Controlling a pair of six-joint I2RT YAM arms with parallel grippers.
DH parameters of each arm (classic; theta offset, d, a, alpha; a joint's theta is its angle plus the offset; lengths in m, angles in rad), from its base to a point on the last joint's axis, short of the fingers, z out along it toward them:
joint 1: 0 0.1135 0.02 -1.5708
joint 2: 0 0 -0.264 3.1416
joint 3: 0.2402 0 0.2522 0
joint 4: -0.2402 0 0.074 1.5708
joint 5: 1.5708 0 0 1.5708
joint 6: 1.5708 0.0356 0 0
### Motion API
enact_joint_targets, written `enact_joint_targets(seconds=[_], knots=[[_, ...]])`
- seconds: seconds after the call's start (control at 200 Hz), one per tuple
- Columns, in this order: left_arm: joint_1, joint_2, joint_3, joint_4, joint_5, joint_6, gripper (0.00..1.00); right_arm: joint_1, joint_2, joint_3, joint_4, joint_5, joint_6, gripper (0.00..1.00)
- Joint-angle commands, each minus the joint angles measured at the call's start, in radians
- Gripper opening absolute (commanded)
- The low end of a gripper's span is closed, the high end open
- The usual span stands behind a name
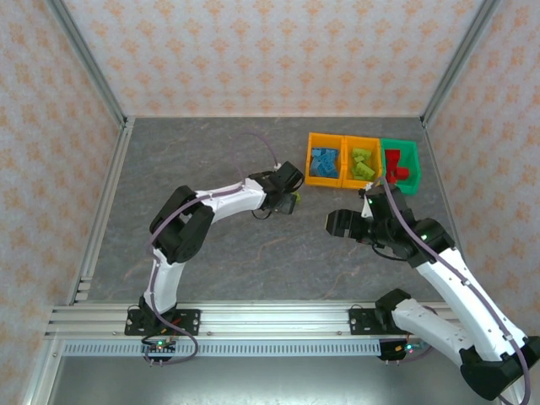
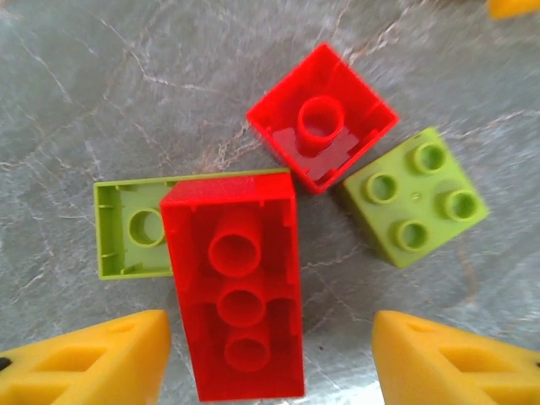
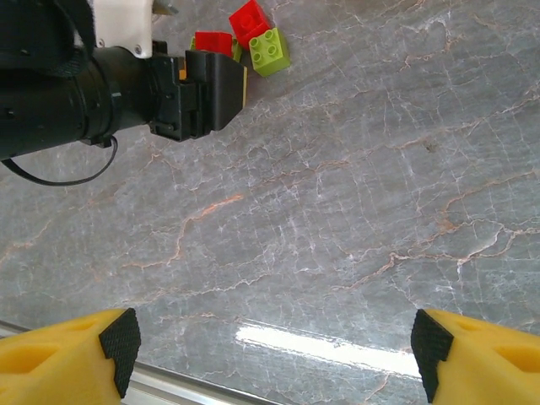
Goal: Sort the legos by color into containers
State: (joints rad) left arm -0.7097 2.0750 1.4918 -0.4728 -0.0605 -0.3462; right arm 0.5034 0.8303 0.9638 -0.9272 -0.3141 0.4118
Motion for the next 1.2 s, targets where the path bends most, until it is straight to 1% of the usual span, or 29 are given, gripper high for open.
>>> enact_joint_targets(seconds=[0.0,0.125,0.21,0.34,0.41,0.47,0.51,0.626,0.716,0.781,0.841,0.891,0.981,1.076,1.196], knots=[[0.009,0.027,0.029,0.008,-0.021,0.015,0.60,0.005,-0.003,-0.013,0.024,0.020,0.011,0.86],[0.009,0.032,0.001,0.035,-0.009,0.017,0.44,0.004,-0.005,-0.014,0.029,0.031,0.017,0.86],[0.009,0.006,-0.020,0.049,0.002,0.021,0.36,0.004,-0.005,-0.017,0.041,0.049,0.032,0.86],[0.007,-0.088,-0.073,0.068,0.059,0.036,0.30,0.004,-0.011,-0.031,0.104,0.090,0.095,0.86],[0.000,-0.186,-0.118,0.088,0.100,0.051,0.29,-0.004,-0.011,-0.041,0.145,0.107,0.122,0.87],[-0.013,-0.272,-0.157,0.114,0.136,0.075,0.28,-0.034,-0.001,-0.044,0.179,0.095,0.143,0.88],[-0.025,-0.321,-0.178,0.125,0.170,0.100,0.28,-0.064,0.009,-0.047,0.211,0.044,0.157,0.89],[-0.073,-0.433,-0.221,0.151,0.295,0.206,0.28,-0.150,0.045,-0.049,0.343,-0.169,0.205,0.90],[-0.112,-0.478,-0.234,0.165,0.378,0.268,0.28,-0.158,0.070,-0.040,0.452,-0.322,0.213,0.92],[-0.126,-0.494,-0.234,0.181,0.423,0.275,0.27,-0.157,0.085,-0.047,0.536,-0.442,0.219,0.93],[-0.139,-0.513,-0.238,0.210,0.459,0.274,0.26,-0.158,0.087,-0.063,0.580,-0.480,0.227,0.92],[-0.151,-0.534,-0.248,0.250,0.472,0.272,0.26,-0.158,0.084,-0.076,0.592,-0.484,0.232,0.89],[-0.171,-0.571,-0.265,0.312,0.475,0.261,0.25,-0.158,0.087,-0.092,0.602,-0.496,0.245,0.77],[-0.187,-0.596,-0.266,0.335,0.484,0.267,0.25,-0.158,0.089,-0.099,0.598,-0.511,0.245,0.65],[-0.204,-0.595,-0.246,0.316,0.501,0.291,0.25,-0.157,0.089,-0.109,0.614,-0.528,0.248,0.57]])
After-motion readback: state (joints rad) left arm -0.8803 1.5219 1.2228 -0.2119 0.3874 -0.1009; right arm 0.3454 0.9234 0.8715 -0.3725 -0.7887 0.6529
